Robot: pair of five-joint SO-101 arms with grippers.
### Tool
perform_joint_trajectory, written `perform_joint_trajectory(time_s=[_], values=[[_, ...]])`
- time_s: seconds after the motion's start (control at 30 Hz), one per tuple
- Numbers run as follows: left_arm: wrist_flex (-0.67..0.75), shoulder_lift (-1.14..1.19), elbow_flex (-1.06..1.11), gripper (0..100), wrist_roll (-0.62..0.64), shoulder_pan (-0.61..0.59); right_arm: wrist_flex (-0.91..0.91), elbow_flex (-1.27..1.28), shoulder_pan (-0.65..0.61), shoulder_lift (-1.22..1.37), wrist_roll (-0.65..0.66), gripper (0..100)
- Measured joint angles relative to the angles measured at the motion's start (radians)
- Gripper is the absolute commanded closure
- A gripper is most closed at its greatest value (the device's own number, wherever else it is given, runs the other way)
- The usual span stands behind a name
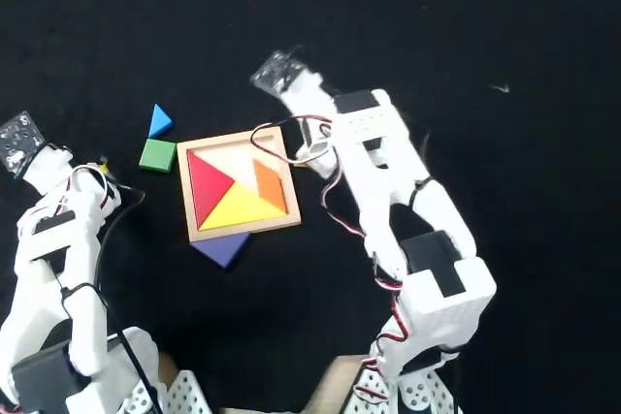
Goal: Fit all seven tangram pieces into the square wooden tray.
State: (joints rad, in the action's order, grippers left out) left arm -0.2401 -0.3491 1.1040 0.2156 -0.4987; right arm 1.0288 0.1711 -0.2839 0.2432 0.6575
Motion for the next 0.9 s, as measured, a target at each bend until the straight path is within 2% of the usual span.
perform_joint_trajectory(time_s=[0.23,0.47,0.7,0.9], values=[[0.000,0.000,0.000,86,0.000,0.000,0.094,-0.025,-0.028,0.014,0.152,78.6],[0.000,0.000,0.000,86,0.000,0.000,0.127,-0.140,-0.029,0.160,0.176,78.8],[0.000,0.000,0.000,86,0.000,0.000,0.213,-0.296,-0.029,0.267,0.176,95.0],[0.000,0.000,0.000,86,0.000,0.000,0.230,-0.308,-0.029,0.273,0.176,98.8]])
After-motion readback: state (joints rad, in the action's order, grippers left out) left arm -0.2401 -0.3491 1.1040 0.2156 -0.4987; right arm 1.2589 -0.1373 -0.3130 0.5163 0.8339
